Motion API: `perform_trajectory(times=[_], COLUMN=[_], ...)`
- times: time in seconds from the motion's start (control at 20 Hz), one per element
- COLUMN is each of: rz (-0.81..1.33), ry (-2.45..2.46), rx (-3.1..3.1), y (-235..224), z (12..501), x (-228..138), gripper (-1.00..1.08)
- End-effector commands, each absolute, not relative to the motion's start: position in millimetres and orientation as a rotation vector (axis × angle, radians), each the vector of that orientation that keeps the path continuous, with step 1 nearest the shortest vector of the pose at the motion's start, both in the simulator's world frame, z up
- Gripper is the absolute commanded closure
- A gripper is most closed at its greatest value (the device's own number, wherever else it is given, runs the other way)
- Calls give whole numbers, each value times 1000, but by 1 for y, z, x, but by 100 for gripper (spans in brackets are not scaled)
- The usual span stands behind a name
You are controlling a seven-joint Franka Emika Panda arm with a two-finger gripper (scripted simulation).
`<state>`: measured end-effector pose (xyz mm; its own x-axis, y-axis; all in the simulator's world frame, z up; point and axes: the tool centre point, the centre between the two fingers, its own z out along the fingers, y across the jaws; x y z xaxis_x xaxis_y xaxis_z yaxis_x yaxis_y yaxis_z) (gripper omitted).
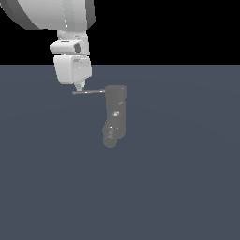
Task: Turn on the faucet by rotating a designated handle.
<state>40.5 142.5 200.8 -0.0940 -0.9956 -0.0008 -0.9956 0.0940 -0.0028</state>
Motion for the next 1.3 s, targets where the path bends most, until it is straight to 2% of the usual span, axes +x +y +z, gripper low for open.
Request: perform_trajectory(times=[0.0, 0.6, 1.25], rz=[-1, 0, -2], ry=[2322, 2322, 2328], rx=[-2117, -2116, -2108], y=[144, 146, 118], z=[201, 201, 201], x=[31, -2, -25], gripper=[108, 108, 108])
